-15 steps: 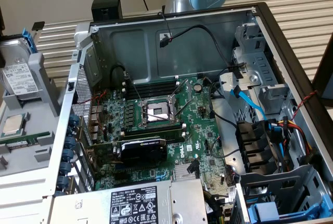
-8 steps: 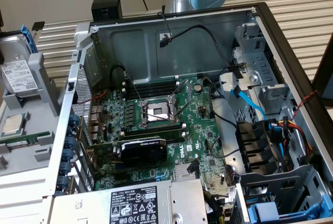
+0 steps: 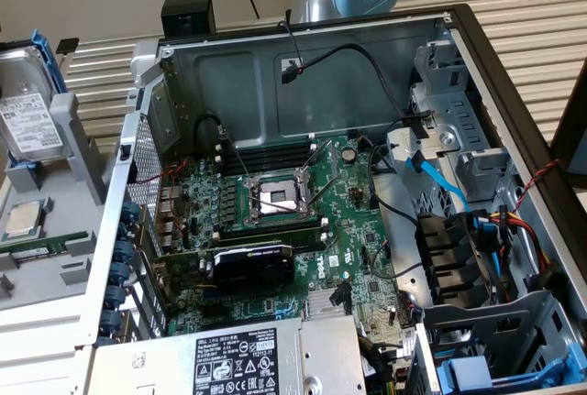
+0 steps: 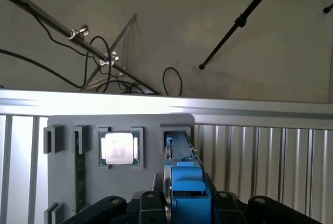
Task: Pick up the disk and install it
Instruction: 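Pick up the disk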
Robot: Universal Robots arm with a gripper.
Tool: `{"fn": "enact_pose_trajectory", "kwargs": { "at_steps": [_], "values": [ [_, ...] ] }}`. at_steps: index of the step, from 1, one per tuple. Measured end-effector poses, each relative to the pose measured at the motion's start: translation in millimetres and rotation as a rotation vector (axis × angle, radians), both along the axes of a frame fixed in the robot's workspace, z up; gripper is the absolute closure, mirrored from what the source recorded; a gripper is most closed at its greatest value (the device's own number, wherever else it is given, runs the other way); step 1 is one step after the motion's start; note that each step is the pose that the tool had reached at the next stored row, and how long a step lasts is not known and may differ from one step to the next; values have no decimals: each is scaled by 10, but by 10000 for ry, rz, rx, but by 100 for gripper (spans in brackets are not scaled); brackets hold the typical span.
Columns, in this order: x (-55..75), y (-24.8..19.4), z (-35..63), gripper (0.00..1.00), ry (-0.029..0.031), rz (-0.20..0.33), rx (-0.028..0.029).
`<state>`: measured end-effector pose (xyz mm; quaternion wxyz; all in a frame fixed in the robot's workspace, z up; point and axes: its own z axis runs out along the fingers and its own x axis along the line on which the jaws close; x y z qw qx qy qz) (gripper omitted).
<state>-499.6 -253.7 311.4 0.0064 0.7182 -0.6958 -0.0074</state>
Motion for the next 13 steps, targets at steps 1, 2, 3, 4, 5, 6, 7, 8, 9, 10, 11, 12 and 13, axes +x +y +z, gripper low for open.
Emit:
{"fn": "enact_pose_trajectory", "kwargs": {
  "at_steps": [1, 2, 3, 4, 5, 6, 7, 8, 9, 10, 11, 12, 13],
  "values": [
    [-1, 3, 20, 63, -2, 0, -3],
    [-2, 8, 40, 63, -7, -1, -6],
    [-3, 13, 67, 63, -14, 0, -11],
    [-4, 17, 94, 63, -20, 0, -16],
    [-4, 20, 127, 63, -27, 0, -21],
    [-4, 23, 163, 63, -36, 0, -27],
    [-4, 28, 197, 63, -46, 0, -35],
    [-4, 34, 230, 63, -57, 0, -45],
    [-4, 39, 262, 63, -70, 0, -52],
    [-4, 46, 297, 63, -87, 0, -59],
    [-4, 52, 331, 63, -103, 0, -66],
    [-4, 58, 362, 63, -118, 0, -71],
    [-4, 65, 392, 63, -143, 0, -74]
  ]
}}
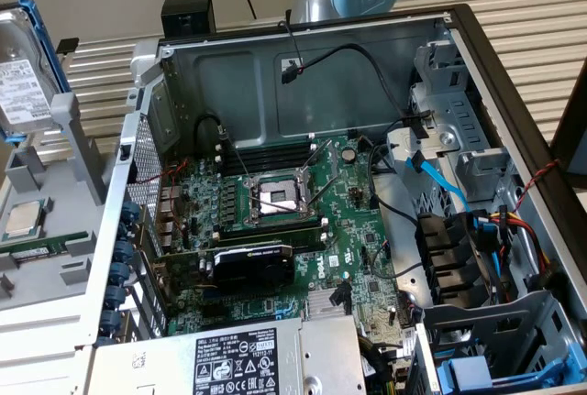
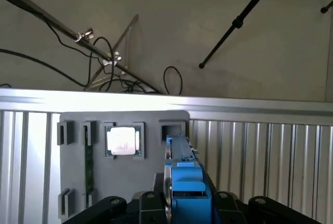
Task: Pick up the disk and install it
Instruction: 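Pick up the disk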
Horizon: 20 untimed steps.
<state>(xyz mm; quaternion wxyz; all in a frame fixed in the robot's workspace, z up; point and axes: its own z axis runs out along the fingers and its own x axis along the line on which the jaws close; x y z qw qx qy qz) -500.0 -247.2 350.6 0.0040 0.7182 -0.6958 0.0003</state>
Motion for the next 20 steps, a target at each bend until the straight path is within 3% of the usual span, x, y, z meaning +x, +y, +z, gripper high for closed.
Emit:
{"fn": "enact_pose_trajectory", "kwargs": {
  "at_steps": [12, 20],
  "values": [
    [13, 32, 394, 63, -242, 0, -3],
    [95, 33, 627, 63, -293, 3, -2]
  ]
}}
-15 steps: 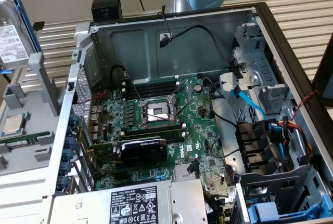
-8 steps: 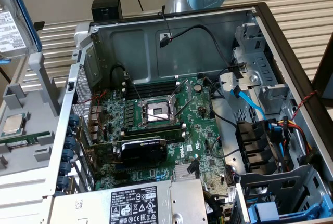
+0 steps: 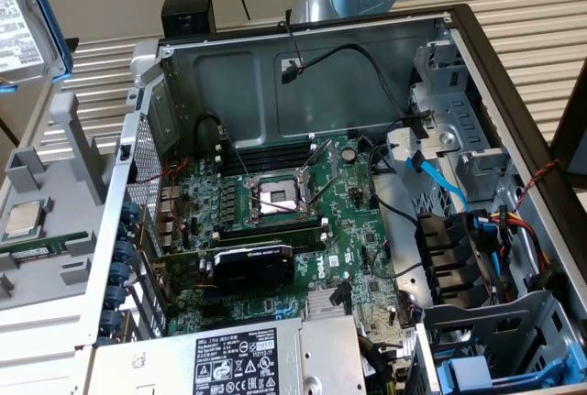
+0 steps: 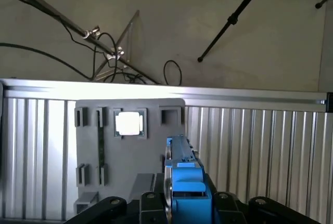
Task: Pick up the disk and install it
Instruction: 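Pick up the disk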
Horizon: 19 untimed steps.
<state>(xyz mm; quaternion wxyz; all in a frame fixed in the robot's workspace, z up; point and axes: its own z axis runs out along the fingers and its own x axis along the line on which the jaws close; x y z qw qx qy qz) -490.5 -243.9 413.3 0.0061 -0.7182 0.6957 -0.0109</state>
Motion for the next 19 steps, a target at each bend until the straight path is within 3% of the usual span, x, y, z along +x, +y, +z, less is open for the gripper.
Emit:
{"fn": "enact_pose_trajectory", "kwargs": {
  "at_steps": [6, 14, 19],
  "values": [
    [93, 0, 142, 63, 0, 2, -3],
    [101, 1, 144, 63, 4, 3, -8],
    [284, 7, 194, 63, 1, 2, -7]
  ]
}}
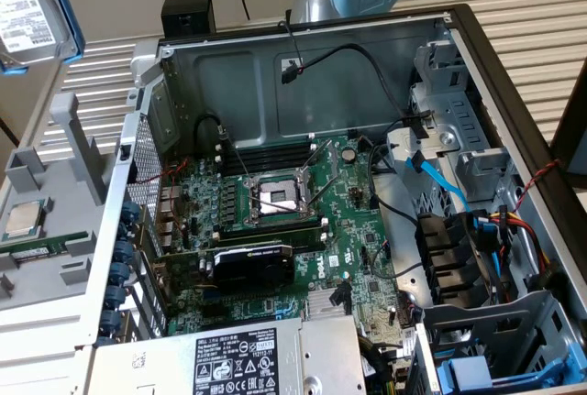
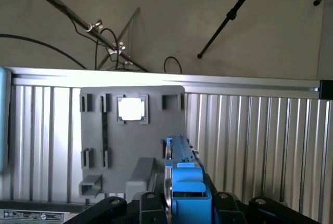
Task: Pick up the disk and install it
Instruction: 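Pick up the disk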
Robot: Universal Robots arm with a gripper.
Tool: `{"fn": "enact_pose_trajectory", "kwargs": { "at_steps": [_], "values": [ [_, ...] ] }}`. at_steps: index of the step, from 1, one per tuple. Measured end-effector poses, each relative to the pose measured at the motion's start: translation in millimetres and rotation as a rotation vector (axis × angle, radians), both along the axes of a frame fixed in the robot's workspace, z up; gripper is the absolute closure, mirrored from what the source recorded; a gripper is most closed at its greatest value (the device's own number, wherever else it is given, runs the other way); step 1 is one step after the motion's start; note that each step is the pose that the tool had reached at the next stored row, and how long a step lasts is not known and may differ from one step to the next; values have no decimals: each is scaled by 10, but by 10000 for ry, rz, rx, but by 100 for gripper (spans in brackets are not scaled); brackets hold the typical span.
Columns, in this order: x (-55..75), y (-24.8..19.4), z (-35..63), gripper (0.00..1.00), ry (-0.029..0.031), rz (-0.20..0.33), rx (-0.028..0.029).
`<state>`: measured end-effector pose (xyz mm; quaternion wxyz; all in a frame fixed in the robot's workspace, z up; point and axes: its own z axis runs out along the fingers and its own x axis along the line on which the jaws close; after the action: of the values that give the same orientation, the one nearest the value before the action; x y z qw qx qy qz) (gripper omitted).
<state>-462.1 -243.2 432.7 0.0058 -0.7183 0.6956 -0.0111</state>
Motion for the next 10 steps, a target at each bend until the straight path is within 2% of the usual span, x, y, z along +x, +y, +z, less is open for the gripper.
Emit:
{"fn": "enact_pose_trajectory", "kwargs": {
  "at_steps": [10],
  "values": [
    [360, 1, 377, 63, -1, 0, 0]
  ]
}}
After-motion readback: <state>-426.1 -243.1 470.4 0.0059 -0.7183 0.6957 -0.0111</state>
